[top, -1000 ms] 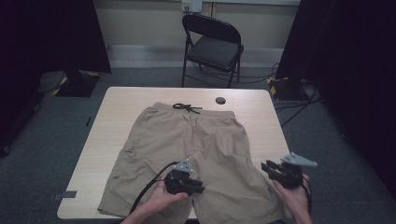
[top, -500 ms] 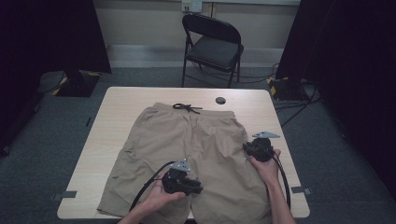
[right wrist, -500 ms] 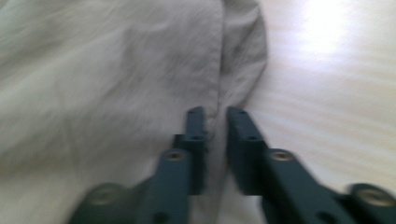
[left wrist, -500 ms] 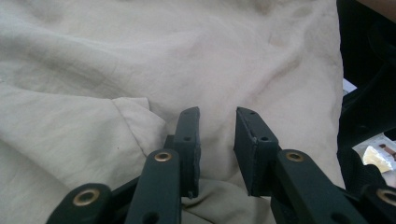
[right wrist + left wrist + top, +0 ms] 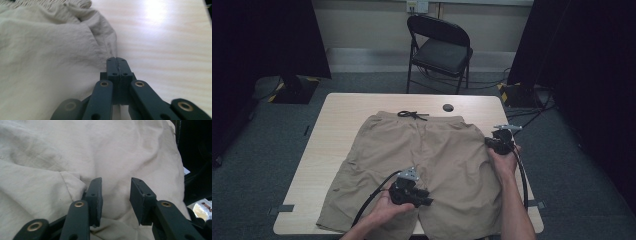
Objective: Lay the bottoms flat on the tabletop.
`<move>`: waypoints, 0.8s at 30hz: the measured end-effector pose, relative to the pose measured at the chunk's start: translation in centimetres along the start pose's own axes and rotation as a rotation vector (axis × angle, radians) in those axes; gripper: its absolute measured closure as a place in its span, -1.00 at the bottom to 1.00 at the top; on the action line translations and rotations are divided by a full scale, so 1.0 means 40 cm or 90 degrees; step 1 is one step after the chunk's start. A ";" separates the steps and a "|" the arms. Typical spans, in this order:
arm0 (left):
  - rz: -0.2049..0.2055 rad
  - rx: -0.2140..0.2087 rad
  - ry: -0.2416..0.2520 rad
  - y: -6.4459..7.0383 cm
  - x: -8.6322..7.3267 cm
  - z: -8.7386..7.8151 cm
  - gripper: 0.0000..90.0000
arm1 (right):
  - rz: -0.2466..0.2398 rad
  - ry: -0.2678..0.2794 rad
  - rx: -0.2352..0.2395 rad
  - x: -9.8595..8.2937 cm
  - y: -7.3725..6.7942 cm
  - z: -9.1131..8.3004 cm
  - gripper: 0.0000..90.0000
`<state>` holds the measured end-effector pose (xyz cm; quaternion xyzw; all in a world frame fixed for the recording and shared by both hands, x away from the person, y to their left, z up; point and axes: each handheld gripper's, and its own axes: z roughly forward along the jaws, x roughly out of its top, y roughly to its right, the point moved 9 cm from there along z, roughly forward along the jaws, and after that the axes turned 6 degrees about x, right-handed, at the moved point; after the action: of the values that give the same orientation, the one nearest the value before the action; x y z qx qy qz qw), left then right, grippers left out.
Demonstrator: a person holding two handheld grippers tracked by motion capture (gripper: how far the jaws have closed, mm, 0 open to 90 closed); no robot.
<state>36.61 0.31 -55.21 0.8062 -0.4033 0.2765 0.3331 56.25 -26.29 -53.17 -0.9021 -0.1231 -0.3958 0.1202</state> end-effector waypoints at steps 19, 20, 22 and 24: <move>-0.048 0.089 0.065 -0.130 0.005 -0.200 0.35 | -0.066 0.048 0.074 -0.081 -0.113 -0.165 0.34; -0.052 0.101 0.067 -0.147 -0.004 -0.220 0.37 | -0.071 0.052 0.076 -0.096 -0.123 -0.180 0.36; -0.063 0.119 0.075 -0.176 -0.017 -0.261 0.39 | -0.073 0.050 0.085 -0.126 -0.138 -0.199 0.35; -0.070 0.141 0.084 -0.203 -0.028 -0.298 0.39 | -0.086 0.033 0.083 -0.156 -0.147 -0.209 0.33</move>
<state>40.69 13.57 -51.11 0.8387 -0.3031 0.3533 0.2827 44.58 -24.18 -51.61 -0.8713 -0.2061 -0.4175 0.1550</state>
